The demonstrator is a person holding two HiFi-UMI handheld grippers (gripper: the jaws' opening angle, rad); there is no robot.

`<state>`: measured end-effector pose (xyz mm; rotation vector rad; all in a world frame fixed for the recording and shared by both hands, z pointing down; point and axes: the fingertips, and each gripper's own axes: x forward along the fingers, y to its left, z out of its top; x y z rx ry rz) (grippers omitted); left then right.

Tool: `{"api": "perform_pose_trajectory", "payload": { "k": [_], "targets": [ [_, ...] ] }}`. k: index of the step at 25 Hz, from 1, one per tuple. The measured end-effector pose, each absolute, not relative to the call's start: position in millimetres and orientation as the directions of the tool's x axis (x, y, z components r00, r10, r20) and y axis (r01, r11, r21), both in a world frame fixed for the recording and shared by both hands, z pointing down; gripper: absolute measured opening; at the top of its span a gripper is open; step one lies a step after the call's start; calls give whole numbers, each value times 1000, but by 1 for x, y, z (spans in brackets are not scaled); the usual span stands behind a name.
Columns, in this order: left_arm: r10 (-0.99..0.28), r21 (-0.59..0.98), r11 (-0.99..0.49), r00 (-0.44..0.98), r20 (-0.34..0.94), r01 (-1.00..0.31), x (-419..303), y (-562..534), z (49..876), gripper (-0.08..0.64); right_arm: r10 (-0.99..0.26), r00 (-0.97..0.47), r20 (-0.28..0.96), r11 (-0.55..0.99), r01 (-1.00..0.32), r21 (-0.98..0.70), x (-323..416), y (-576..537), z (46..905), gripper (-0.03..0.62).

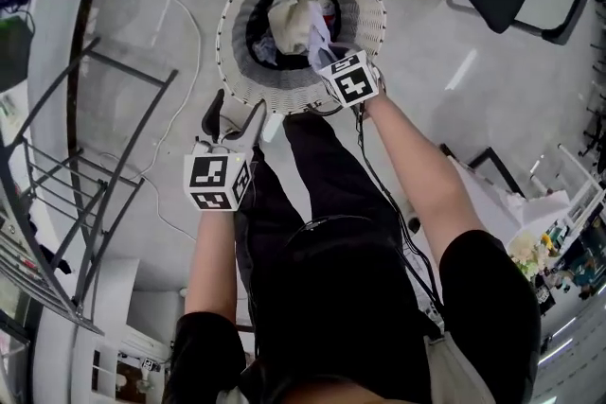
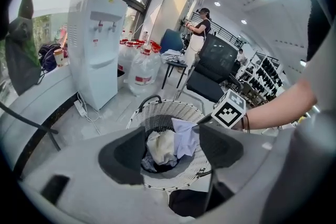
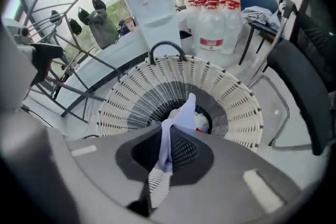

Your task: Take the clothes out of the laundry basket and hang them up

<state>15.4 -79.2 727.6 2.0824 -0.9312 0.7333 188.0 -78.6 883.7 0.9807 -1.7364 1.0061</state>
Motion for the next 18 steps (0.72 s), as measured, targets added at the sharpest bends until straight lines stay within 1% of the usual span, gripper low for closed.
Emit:
{"api": "perform_pose_trajectory", "payload": {
  "k": [9, 14, 18],
  "targets": [
    [-397, 355, -557, 617, 680, -750, 16, -84, 651, 331, -353, -342, 871, 229, -934, -274, 205, -101, 742, 25],
    [-413, 343, -568, 619, 668, -749, 6, -76, 608, 331, -415, -375, 829, 197, -926, -321, 202, -106, 667, 25],
    [-421, 334, -576, 621, 661, -746, -3, -72, 580, 331, -465, -401, 789, 214, -916, -339, 193, -111, 604, 25]
  ]
}}
